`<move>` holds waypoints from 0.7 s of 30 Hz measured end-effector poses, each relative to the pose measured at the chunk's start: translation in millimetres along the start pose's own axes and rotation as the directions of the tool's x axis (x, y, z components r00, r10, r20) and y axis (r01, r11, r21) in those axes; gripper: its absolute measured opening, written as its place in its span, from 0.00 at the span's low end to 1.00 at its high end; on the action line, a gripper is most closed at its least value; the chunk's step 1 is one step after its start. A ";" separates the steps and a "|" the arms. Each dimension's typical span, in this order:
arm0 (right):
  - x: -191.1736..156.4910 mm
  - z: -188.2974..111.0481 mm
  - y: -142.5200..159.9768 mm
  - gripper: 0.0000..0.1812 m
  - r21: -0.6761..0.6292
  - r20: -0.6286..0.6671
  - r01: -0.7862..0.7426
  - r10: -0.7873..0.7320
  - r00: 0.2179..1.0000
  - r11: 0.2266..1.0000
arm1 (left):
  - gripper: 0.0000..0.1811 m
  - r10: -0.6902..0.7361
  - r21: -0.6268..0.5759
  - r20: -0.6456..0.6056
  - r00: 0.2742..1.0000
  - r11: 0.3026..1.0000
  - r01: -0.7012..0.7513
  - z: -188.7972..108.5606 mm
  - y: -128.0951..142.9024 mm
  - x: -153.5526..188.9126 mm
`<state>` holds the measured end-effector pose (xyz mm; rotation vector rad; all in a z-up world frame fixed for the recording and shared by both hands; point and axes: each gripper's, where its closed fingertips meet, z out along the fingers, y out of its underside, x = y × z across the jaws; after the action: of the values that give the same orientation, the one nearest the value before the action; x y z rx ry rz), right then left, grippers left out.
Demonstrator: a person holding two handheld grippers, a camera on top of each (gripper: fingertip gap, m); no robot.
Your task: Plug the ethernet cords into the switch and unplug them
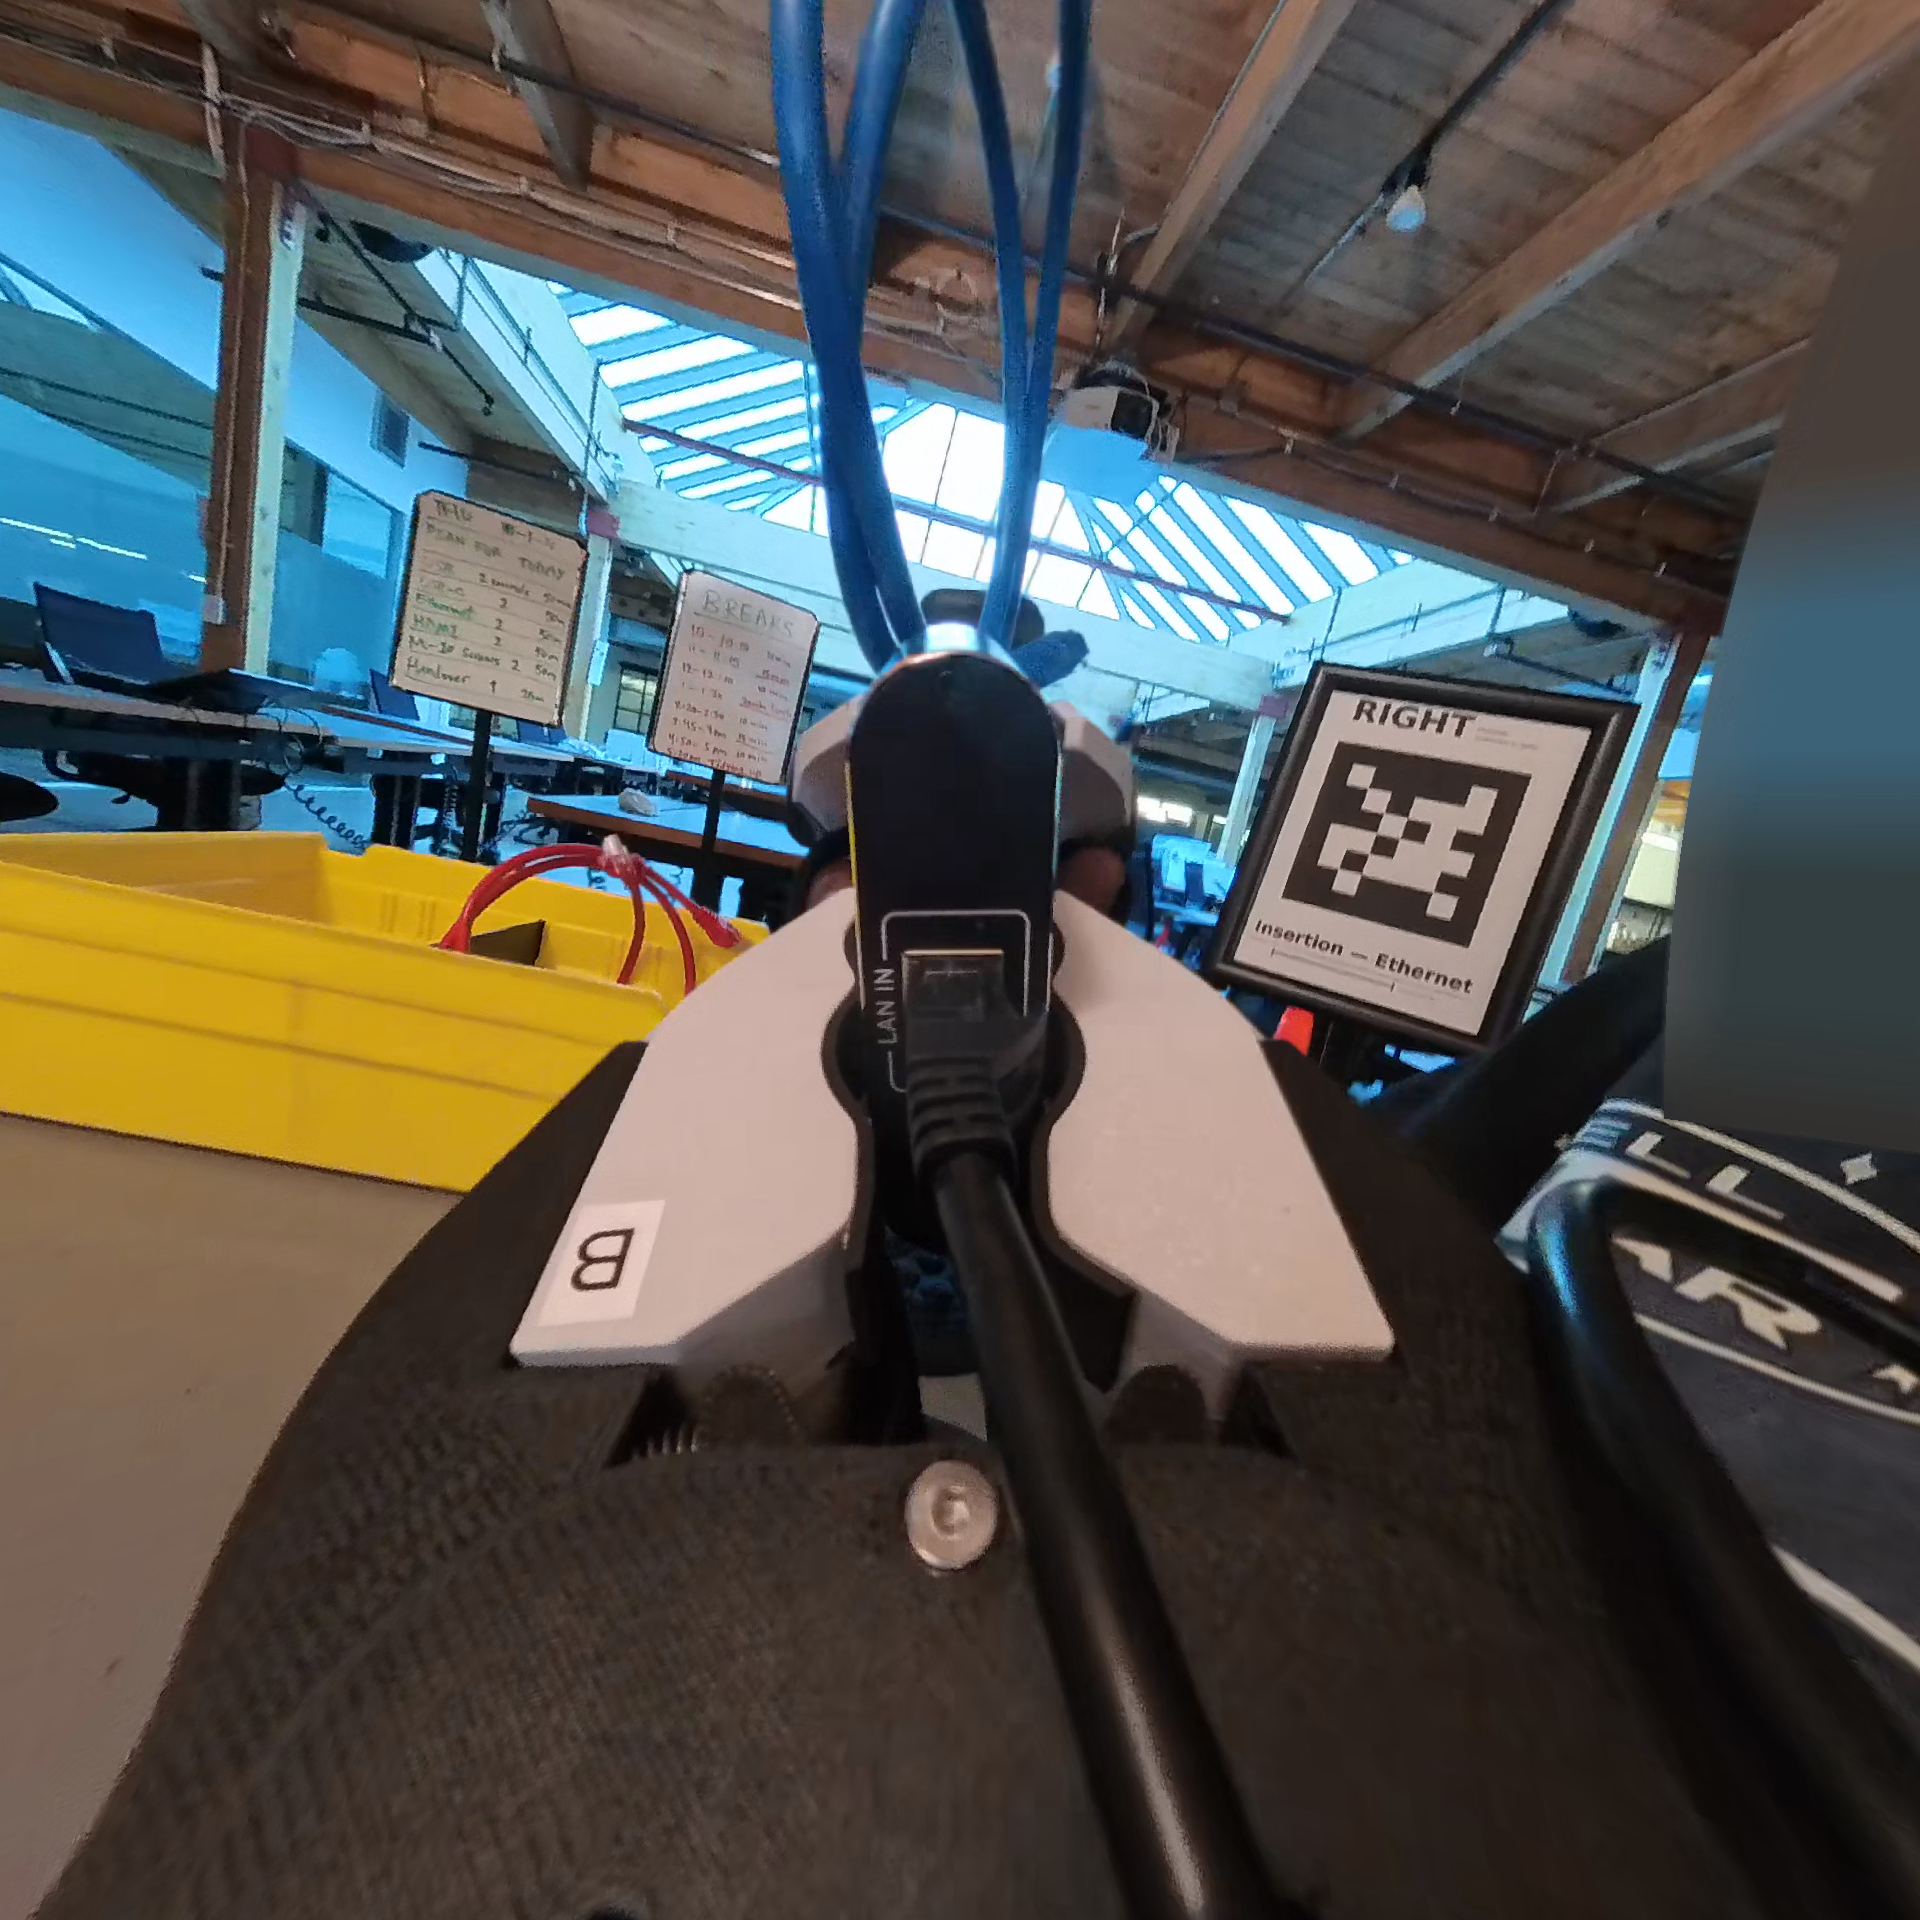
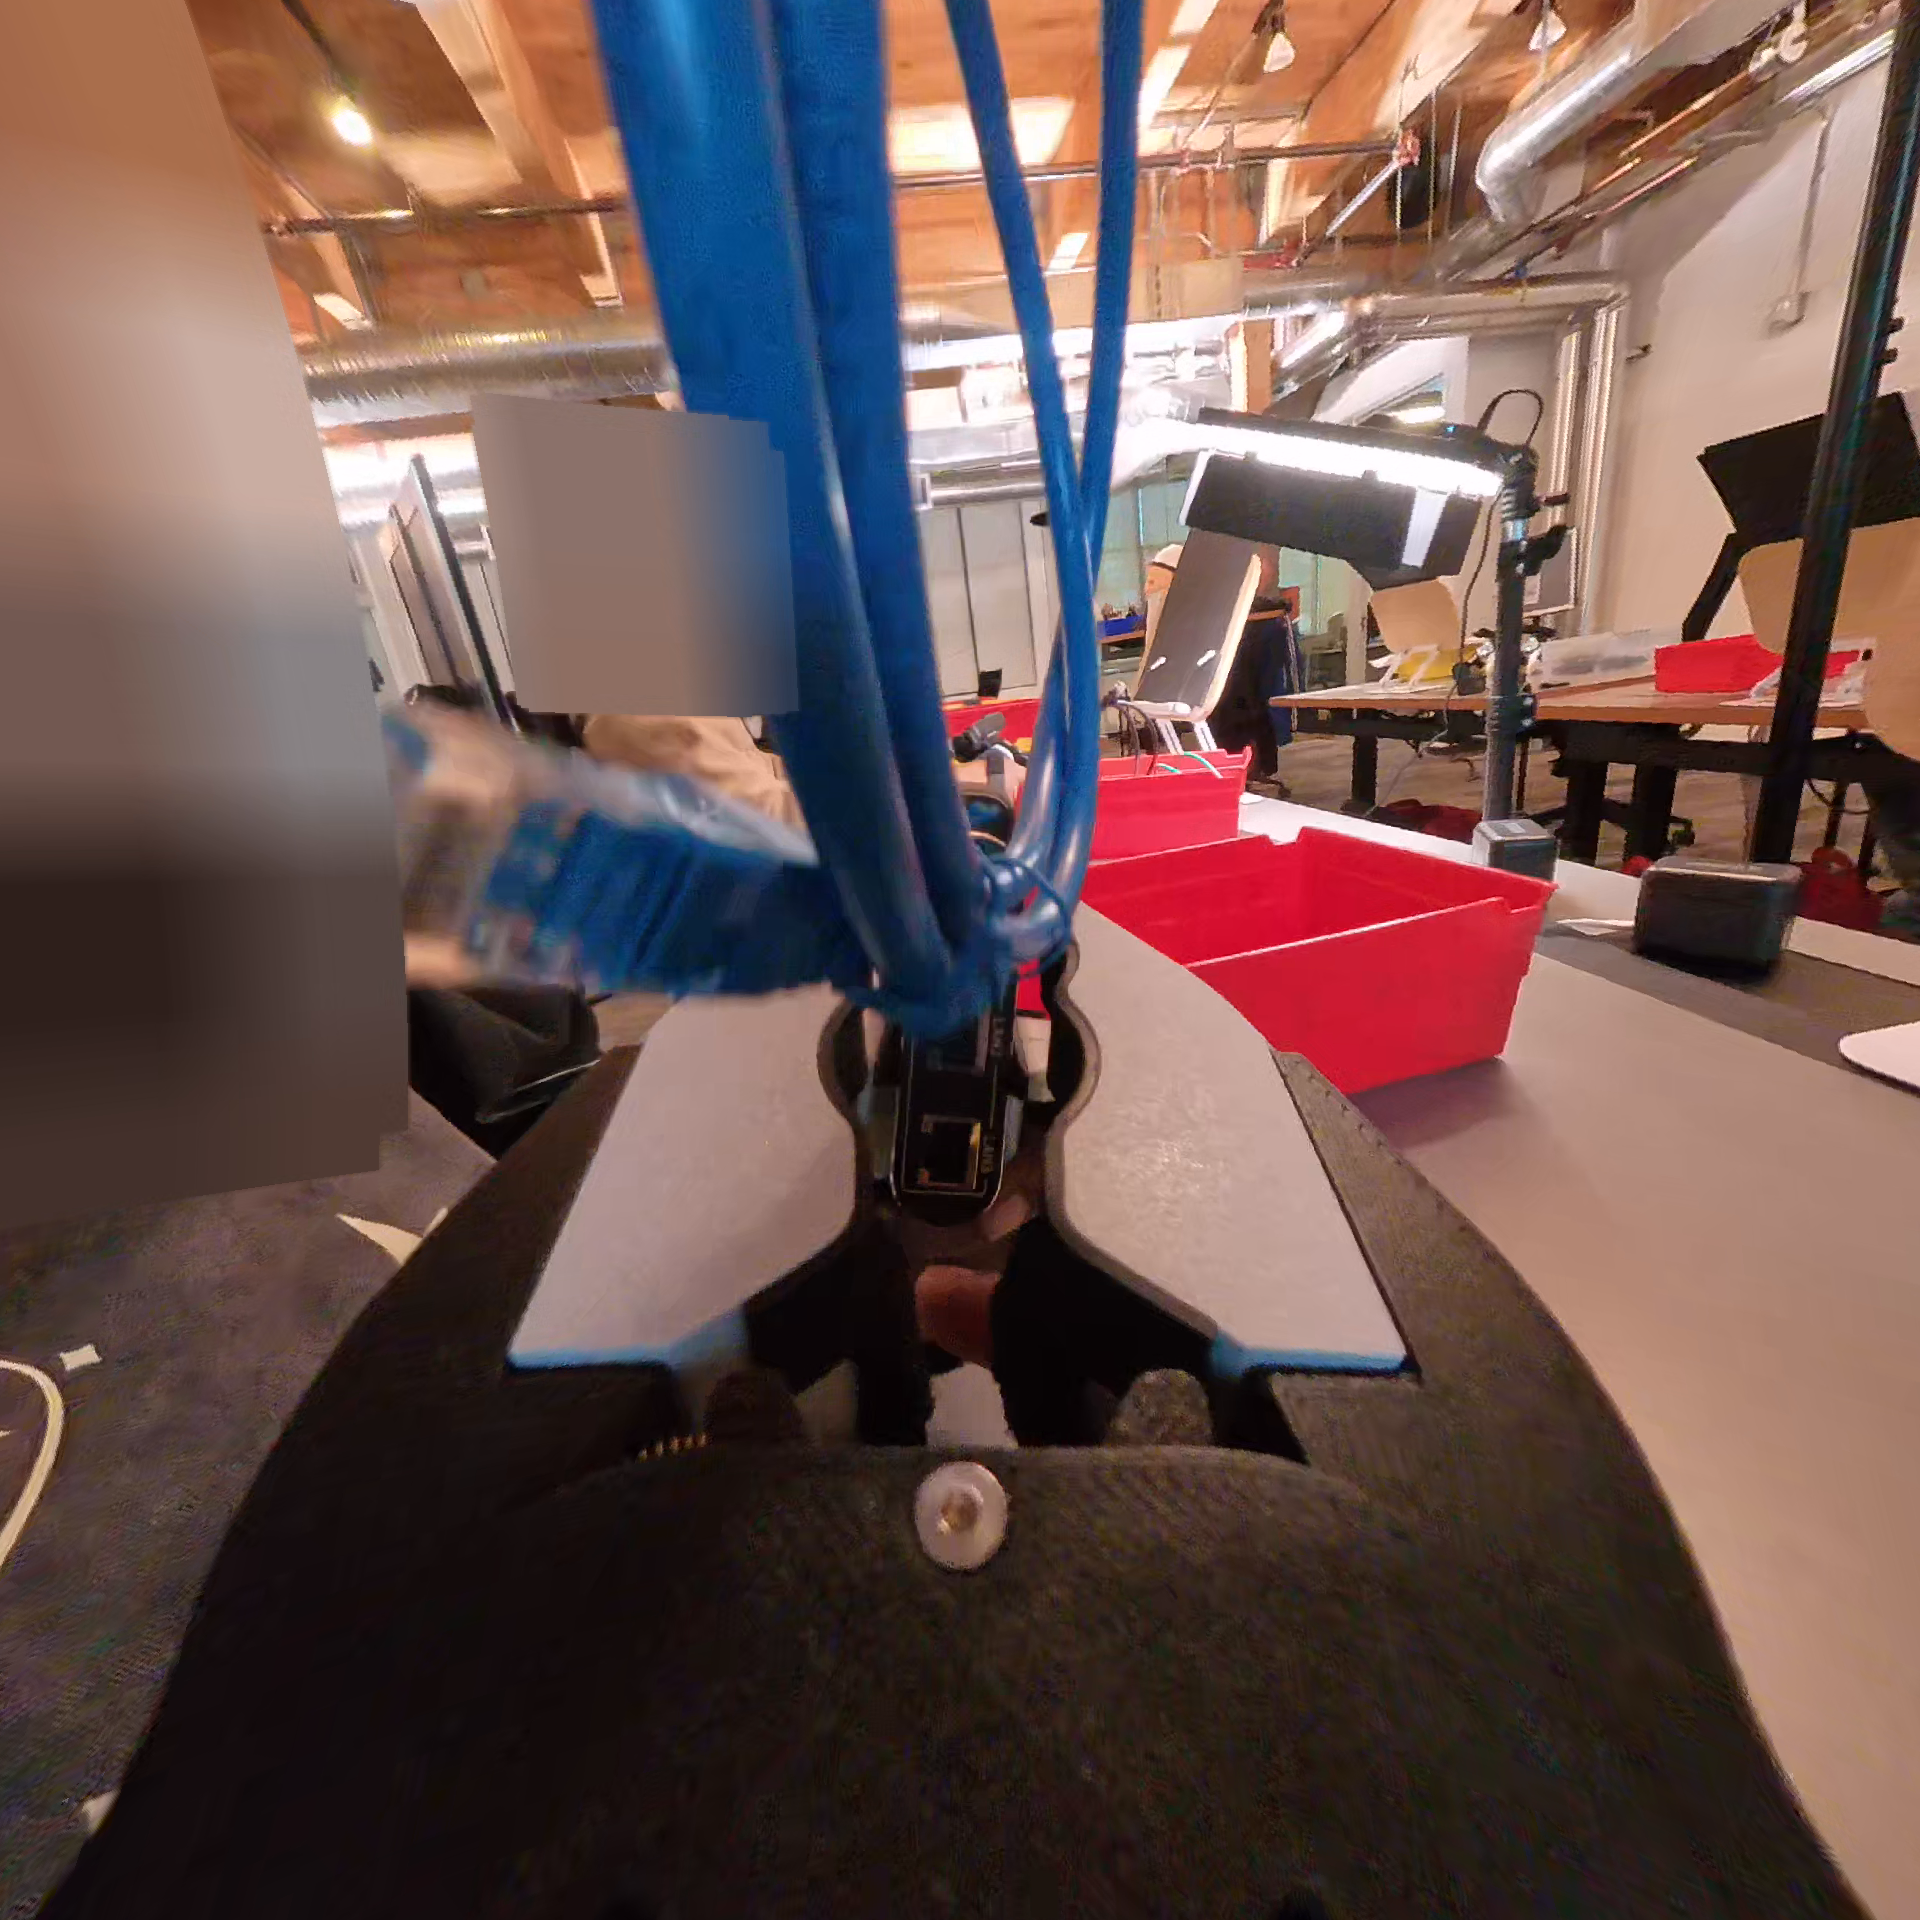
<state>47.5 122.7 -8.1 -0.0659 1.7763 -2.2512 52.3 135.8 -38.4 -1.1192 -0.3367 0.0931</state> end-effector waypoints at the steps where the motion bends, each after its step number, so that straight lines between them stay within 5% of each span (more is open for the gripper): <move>1: -0.5 -0.3 0.5 0.13 0.004 0.000 0.008 -0.008 1.000 1.000 | 0.15 0.013 -0.020 0.001 1.000 1.000 -0.013 1.2 3.6 0.5; 5: -8.9 -3.3 1.9 0.08 -0.005 0.070 0.010 -0.009 0.998 1.000 | 0.16 0.059 -0.032 -0.031 0.998 0.998 -0.060 2.4 5.0 7.7; 8: -13.1 -2.4 9.8 0.07 -0.054 0.092 0.045 -0.040 0.995 0.998 | 0.26 0.099 0.073 -0.016 0.995 0.993 -0.098 -3.8 -14.5 10.0; 11: -16.0 -1.3 9.0 0.07 -0.038 0.106 0.048 -0.044 0.993 0.998 | 0.15 0.144 0.063 -0.023 0.989 0.988 -0.142 -4.6 -16.0 13.9; 21: -18.1 -6.8 12.8 0.09 -0.147 0.033 0.315 -0.313 0.949 0.938 | 0.15 0.163 0.035 -0.025 0.986 0.986 -0.162 -2.5 -11.2 15.6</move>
<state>65.9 130.8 -19.7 -0.4184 2.0532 -2.3103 66.8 132.4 -26.0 -1.1128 -0.2182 0.2266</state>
